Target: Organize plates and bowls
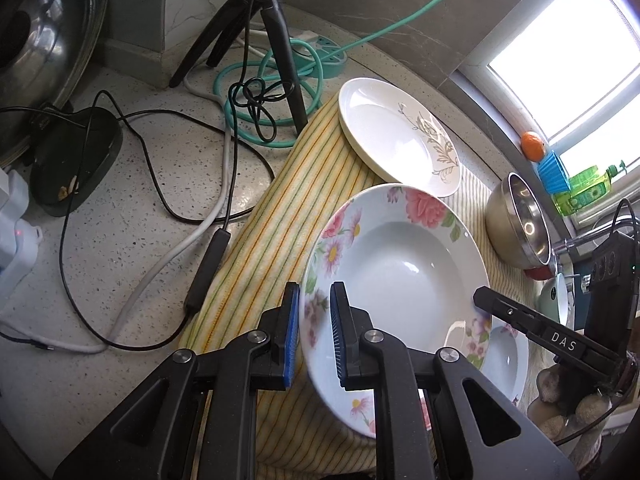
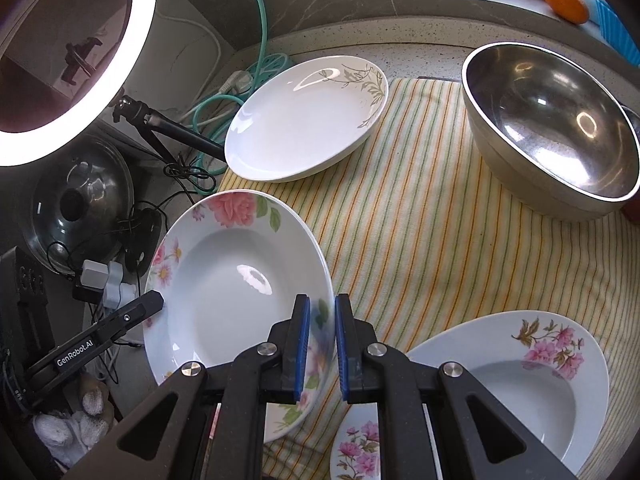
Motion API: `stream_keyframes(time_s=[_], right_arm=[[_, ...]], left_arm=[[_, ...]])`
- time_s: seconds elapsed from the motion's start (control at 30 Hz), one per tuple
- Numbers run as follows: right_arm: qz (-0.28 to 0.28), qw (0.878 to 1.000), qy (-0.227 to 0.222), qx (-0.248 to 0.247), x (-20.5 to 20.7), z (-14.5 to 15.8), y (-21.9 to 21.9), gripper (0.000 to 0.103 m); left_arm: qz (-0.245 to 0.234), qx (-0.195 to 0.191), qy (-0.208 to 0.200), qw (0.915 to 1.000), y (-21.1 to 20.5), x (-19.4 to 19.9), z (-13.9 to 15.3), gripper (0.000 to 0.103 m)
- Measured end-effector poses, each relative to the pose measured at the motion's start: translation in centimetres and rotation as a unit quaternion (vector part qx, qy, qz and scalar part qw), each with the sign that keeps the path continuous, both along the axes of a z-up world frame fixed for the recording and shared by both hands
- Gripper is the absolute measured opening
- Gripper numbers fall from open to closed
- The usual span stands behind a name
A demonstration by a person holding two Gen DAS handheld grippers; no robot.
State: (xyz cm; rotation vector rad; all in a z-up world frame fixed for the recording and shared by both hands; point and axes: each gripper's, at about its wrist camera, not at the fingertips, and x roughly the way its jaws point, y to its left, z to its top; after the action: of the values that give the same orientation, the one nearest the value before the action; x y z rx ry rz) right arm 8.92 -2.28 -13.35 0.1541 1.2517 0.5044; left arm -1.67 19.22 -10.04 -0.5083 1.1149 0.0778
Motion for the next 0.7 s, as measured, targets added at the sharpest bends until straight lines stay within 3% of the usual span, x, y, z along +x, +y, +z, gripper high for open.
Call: stream_keyframes(time_s=[0.7], right_arm=[[-0.077,0.997,0.005,0.007,-3.2,0.8,-9.2,0.012]], left_arm=[[-0.076,-0.008,-0.007,0.997,-7.7,1.1,0.9,0.013]])
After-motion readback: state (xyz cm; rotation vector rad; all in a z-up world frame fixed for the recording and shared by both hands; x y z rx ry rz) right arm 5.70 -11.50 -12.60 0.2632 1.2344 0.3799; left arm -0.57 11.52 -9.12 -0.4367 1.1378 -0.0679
